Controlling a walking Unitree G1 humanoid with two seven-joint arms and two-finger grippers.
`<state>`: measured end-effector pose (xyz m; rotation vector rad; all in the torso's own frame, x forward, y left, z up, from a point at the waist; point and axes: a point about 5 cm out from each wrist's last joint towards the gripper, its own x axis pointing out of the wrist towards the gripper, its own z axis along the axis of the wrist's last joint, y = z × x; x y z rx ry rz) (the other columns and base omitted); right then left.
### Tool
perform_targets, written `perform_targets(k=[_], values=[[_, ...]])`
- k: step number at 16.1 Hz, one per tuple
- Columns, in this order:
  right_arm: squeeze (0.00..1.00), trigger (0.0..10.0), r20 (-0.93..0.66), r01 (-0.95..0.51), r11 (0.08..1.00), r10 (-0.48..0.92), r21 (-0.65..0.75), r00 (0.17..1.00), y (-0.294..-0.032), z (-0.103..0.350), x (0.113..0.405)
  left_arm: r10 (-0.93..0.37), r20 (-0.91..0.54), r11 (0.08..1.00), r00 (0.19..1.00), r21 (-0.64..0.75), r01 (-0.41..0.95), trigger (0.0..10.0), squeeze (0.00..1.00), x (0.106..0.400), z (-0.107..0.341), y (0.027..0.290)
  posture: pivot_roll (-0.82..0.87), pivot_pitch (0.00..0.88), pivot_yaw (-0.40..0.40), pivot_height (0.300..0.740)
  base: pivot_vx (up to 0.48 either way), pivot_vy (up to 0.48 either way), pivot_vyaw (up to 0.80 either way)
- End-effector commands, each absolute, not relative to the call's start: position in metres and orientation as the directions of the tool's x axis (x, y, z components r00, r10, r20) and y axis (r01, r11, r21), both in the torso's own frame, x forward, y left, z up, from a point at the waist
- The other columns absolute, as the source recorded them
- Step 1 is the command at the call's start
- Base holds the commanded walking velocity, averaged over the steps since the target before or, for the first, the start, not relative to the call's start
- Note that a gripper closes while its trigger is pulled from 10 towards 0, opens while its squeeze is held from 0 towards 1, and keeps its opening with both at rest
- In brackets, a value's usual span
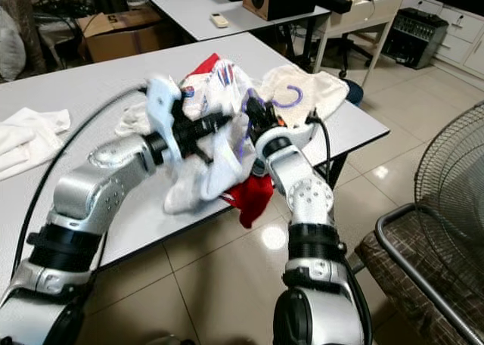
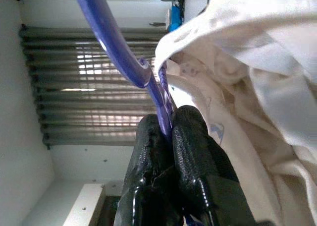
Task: Hang hanger
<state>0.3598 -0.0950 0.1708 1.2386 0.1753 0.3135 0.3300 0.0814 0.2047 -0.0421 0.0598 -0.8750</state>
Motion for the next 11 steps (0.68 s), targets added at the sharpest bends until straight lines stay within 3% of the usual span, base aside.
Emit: perform_targets(k=[1,11], values=[[0.0,10.0,0.038,-0.124,0.208,0.376,0.97,0.926,-0.068,0.165,0.35,-0.782,-0.037,0.623,0.622,-0.058,0.78,10.0,1.0,0.328,0.207,0.08,-0.09,0.0,0.057,0.74,0.0,0.0,0.0],[0.0,10.0,-0.007,-0.099,0.278,0.355,0.956,0.935,-0.084,0.155,0.344,-0.808,-0.066,0.589,0.586,-0.066,0.805,10.0,1.0,0.327,0.216,0.108,-0.09,0.0,0.074,0.74,0.0,0.0,0.0]])
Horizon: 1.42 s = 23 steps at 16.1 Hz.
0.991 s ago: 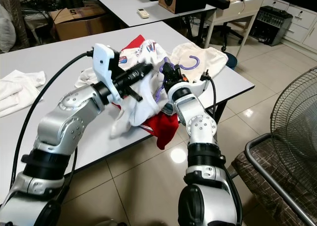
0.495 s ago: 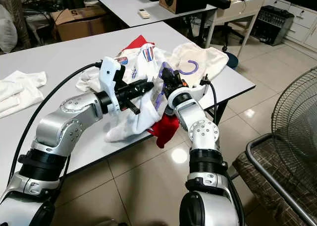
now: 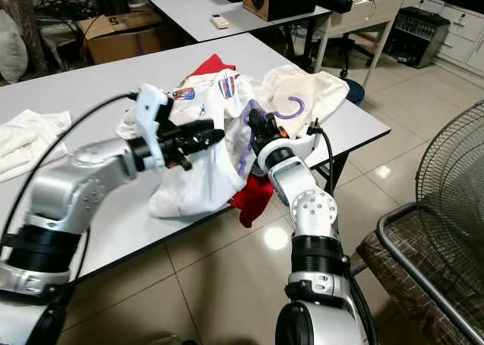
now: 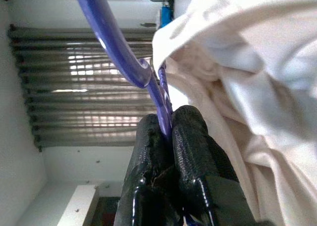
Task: Hang hanger
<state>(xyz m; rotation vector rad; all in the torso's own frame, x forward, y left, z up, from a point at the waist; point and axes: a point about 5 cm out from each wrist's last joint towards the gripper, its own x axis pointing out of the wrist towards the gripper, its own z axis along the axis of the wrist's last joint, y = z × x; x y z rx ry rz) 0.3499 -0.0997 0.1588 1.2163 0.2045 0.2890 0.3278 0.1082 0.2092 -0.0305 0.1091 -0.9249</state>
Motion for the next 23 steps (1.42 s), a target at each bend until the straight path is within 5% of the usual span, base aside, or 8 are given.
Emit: perform_targets(k=[1,6,12,15,16,23], values=[[0.0,10.0,-0.01,-0.098,0.285,0.354,0.954,0.935,-0.085,0.154,0.344,-0.81,-0.066,0.586,0.583,-0.067,0.807,10.0,1.0,0.326,0.216,0.109,-0.09,0.0,0.074,0.74,0.0,0.0,0.0],[0.0,10.0,0.002,-0.124,0.326,0.35,0.937,0.937,-0.092,0.154,0.341,-0.806,-0.054,0.592,0.59,-0.061,0.804,10.0,1.0,0.323,0.219,0.119,-0.09,0.0,0.077,0.74,0.0,0.0,0.0],[0.0,10.0,0.133,-0.348,0.344,0.517,0.872,0.845,-0.088,0.175,0.321,-0.602,0.008,0.798,0.798,-0.003,0.602,10.0,0.98,0.324,0.219,0.166,-0.09,0.0,0.066,0.74,0.0,0.0,0.8],[0.0,10.0,0.206,-0.452,0.285,0.607,0.845,0.768,-0.081,0.185,0.308,-0.491,0.06,0.87,0.869,-0.014,0.493,10.0,0.36,0.321,0.221,0.184,-0.08,0.0,0.048,0.74,0.0,0.0,0.8],[0.0,10.0,0.252,-0.508,0.241,0.648,0.827,0.719,-0.073,0.193,0.302,-0.513,0.032,0.858,0.858,0.005,0.513,10.0,0.0,0.311,0.216,0.187,-0.06,0.0,0.032,0.74,0.0,0.0,0.8],[0.0,10.0,0.316,-0.585,0.198,0.685,0.787,0.657,-0.066,0.203,0.292,-0.462,-0.033,0.886,0.886,0.027,0.463,10.0,0.0,0.295,0.201,0.194,-0.03,0.0,0.0,0.74,0.0,0.0,0.8]])
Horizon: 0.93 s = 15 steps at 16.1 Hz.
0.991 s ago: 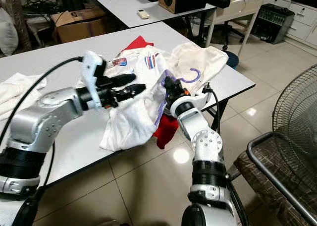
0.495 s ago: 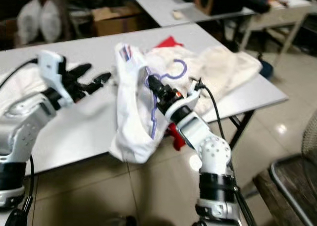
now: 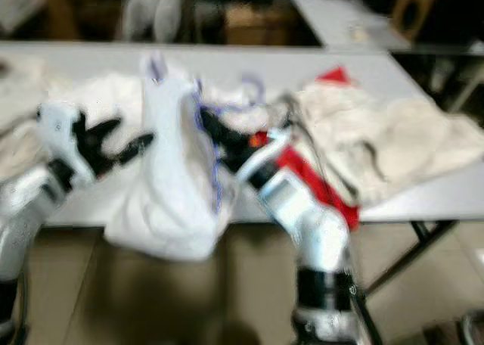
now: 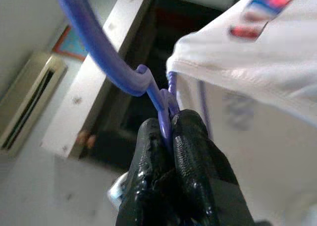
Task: Hang hanger
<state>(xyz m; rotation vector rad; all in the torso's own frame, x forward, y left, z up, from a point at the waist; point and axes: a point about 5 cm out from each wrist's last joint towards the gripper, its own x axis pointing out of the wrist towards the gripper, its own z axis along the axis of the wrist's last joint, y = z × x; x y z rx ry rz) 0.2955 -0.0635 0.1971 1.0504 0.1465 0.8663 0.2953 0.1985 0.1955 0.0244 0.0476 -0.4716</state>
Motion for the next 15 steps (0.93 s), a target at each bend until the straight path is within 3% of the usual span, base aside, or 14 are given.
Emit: perform_targets(k=[1,4,7,13,15], values=[[0.0,10.0,0.322,-0.588,0.197,0.682,0.784,0.657,-0.068,0.204,0.291,-0.457,-0.034,0.888,0.889,0.025,0.458,10.0,0.0,0.294,0.202,0.195,-0.04,0.0,0.001,0.74,0.0,0.0,0.8],[0.0,10.0,0.361,-0.616,0.208,0.653,0.76,0.666,-0.08,0.211,0.287,-0.476,0.008,0.879,0.879,0.014,0.476,10.0,0.0,0.291,0.211,0.198,-0.04,0.0,0.005,0.74,0.0,0.0,0.8],[0.0,10.0,0.368,-0.595,0.293,0.563,0.748,0.74,-0.101,0.214,0.283,-0.494,0.043,0.869,0.868,0.039,0.493,10.0,0.0,0.29,0.216,0.199,-0.04,0.0,0.002,0.74,0.0,0.0,0.8],[0.0,10.0,0.349,-0.56,0.347,0.511,0.752,0.785,-0.104,0.214,0.277,-0.497,0.054,0.868,0.866,0.012,0.497,10.0,0.0,0.292,0.211,0.188,-0.07,0.0,0.005,0.74,0.0,0.0,0.8],[0.0,10.0,0.32,-0.587,0.356,0.581,0.727,0.749,-0.099,0.212,0.275,-0.508,0.046,0.861,0.86,0.013,0.508,10.0,0.0,0.293,0.208,0.182,-0.07,0.0,-0.005,0.74,0.0,0.0,0.8]])
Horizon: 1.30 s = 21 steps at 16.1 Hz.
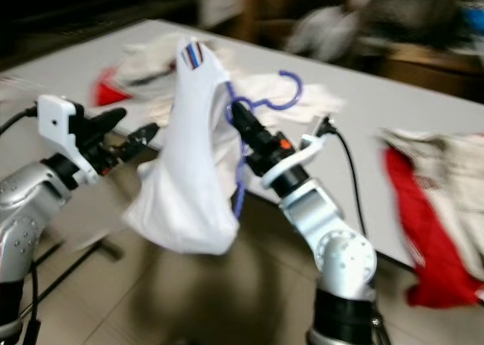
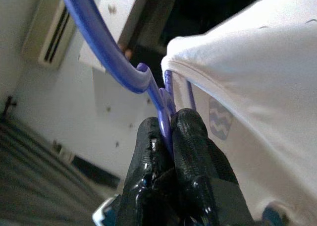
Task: Hang hanger
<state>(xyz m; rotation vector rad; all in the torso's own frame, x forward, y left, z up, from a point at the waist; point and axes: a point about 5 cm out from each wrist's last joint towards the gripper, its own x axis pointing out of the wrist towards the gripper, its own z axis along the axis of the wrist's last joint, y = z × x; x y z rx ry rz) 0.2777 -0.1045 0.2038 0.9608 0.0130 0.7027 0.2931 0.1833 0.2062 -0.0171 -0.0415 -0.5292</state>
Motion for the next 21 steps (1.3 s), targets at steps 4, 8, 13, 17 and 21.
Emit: perform_targets(k=[4,8,13,17,21], values=[[0.0,10.0,0.304,-0.604,0.362,0.617,0.71,0.726,-0.108,0.213,0.273,-0.475,0.034,0.88,0.879,0.027,0.474,10.0,0.0,0.294,0.203,0.18,-0.07,0.0,-0.018,0.74,0.0,0.0,0.8],[0.0,10.0,0.307,-0.611,0.371,0.615,0.7,0.726,-0.126,0.217,0.277,-0.379,0.08,0.925,0.922,0.005,0.38,10.0,0.0,0.301,0.21,0.193,-0.07,0.0,-0.022,0.74,0.0,0.0,0.8],[0.0,10.0,0.256,-0.575,0.431,0.599,0.696,0.759,-0.138,0.209,0.284,-0.331,0.088,0.943,0.94,0.011,0.331,10.0,0.0,0.308,0.21,0.195,-0.07,0.0,-0.019,0.74,0.0,0.0,0.8],[0.0,10.0,0.073,-0.388,0.665,0.449,0.638,0.89,-0.152,0.179,0.298,-0.307,0.016,0.946,0.952,0.119,0.303,10.0,0.0,0.312,0.196,0.186,-0.07,0.0,-0.015,0.74,0.0,0.0,0.8],[0.0,10.0,0.017,-0.224,0.722,0.282,0.654,0.959,-0.163,0.159,0.31,-0.353,-0.003,0.927,0.936,0.132,0.35,10.0,0.0,0.313,0.188,0.169,-0.08,0.0,-0.004,0.74,0.0,0.0,0.6]])
